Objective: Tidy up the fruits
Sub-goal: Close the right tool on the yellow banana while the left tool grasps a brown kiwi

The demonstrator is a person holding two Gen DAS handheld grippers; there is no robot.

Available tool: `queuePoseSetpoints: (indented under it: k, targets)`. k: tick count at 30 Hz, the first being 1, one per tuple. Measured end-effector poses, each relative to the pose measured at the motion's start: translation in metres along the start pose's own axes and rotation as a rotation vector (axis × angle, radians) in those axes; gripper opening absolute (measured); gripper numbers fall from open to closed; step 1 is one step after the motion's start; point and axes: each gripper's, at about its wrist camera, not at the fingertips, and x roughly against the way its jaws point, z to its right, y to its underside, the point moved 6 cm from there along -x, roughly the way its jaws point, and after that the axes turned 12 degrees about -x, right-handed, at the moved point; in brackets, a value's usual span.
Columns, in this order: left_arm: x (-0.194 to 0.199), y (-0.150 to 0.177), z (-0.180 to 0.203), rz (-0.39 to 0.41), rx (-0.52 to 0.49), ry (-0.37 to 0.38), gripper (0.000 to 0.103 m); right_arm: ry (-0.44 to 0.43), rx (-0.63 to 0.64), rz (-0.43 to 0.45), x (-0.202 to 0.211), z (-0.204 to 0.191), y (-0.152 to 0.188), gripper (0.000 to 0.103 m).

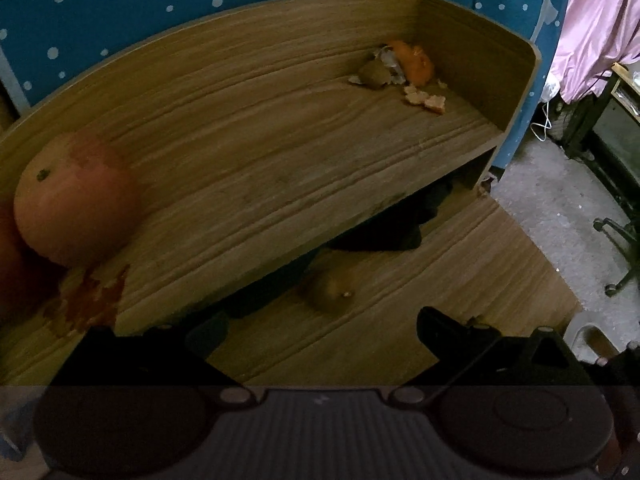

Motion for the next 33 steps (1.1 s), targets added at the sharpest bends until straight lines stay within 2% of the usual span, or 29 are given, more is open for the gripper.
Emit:
queuePoseSetpoints:
  k: [5, 11, 13, 16, 18, 22, 23, 33]
  targets:
    - [-0.003, -0.004, 0.001, 0.011, 0.004, 0.014, 0.092, 0.012, -0.021, -0.001, -0.002, 0.002, -0.001, 0.082]
    - [-0.008, -0.007, 0.004, 0.017, 0.02, 0.025, 0.078, 0.028, -0.046, -0.009, -0.004, 0.005, 0.003, 0.068]
    - [-0.012, -0.008, 0.007, 0.02, 0.015, 0.017, 0.076, 0.037, -0.055, -0.013, -0.004, 0.006, 0.003, 0.056]
    - [-0.008, -0.009, 0.008, 0.028, 0.007, 0.01, 0.063, 0.044, -0.066, -0.01, -0.004, 0.008, 0.003, 0.053]
    - [-0.009, -0.01, 0.009, 0.025, 0.014, 0.018, 0.05, 0.043, -0.071, -0.009, -0.003, 0.009, 0.003, 0.052]
    - [-0.013, -0.009, 0.009, 0.007, 0.035, 0.02, 0.038, 0.043, -0.078, -0.006, -0.003, 0.009, 0.003, 0.051]
    - [-0.014, -0.008, 0.009, 0.003, 0.036, 0.018, 0.032, 0.043, -0.08, -0.006, -0.003, 0.01, 0.003, 0.051]
    - [-0.014, 0.002, 0.002, -0.008, 0.048, 0.014, 0.031, 0.024, -0.082, 0.006, -0.009, 0.011, -0.006, 0.041]
